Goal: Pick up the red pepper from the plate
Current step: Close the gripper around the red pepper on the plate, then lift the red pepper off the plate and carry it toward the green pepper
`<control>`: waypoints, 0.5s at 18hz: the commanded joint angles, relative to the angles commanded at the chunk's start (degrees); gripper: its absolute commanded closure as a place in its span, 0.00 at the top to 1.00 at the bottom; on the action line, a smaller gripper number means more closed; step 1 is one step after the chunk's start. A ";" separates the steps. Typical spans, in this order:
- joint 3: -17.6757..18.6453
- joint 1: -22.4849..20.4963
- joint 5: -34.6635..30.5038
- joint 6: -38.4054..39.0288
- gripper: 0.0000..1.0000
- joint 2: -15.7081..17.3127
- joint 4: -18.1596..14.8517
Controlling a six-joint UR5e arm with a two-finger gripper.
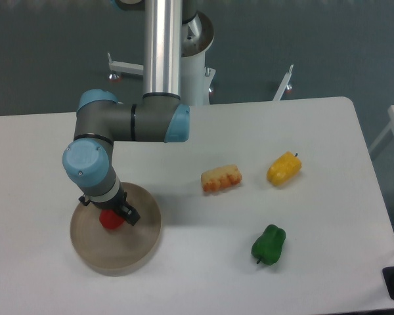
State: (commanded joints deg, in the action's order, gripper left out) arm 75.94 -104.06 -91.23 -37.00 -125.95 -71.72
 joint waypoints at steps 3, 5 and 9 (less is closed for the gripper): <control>0.00 0.00 0.09 -0.26 0.66 0.09 0.09; -0.09 -0.09 0.09 -0.35 0.59 0.26 0.00; -0.35 -0.09 0.09 -0.53 0.55 0.53 0.00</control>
State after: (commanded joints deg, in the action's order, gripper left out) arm 75.59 -104.15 -91.14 -37.53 -125.42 -71.72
